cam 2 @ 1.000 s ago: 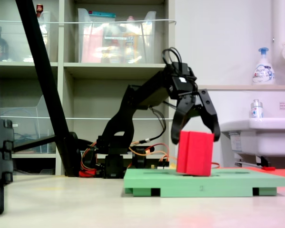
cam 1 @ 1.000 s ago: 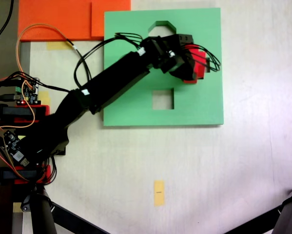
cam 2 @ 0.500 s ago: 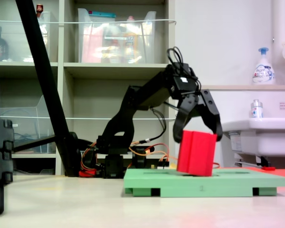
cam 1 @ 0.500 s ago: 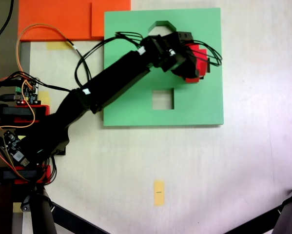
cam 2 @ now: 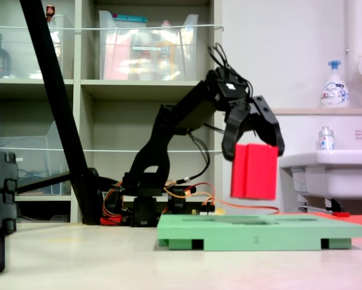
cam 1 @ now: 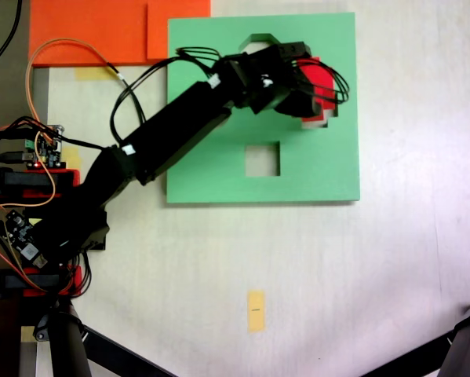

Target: Put the cross columnar block into the corresponding hole

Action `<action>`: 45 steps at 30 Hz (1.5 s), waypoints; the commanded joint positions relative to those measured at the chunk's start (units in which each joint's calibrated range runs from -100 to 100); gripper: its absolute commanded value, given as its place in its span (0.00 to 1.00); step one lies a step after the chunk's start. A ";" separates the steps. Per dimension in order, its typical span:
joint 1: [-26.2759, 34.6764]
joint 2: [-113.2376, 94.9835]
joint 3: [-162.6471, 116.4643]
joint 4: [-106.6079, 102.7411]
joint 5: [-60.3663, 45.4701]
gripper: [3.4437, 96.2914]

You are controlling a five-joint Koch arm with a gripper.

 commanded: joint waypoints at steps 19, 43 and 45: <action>-0.20 7.95 5.77 6.68 -1.90 0.36; -0.15 13.54 5.77 9.76 -1.51 0.36; -0.15 14.66 5.77 9.66 -1.47 0.36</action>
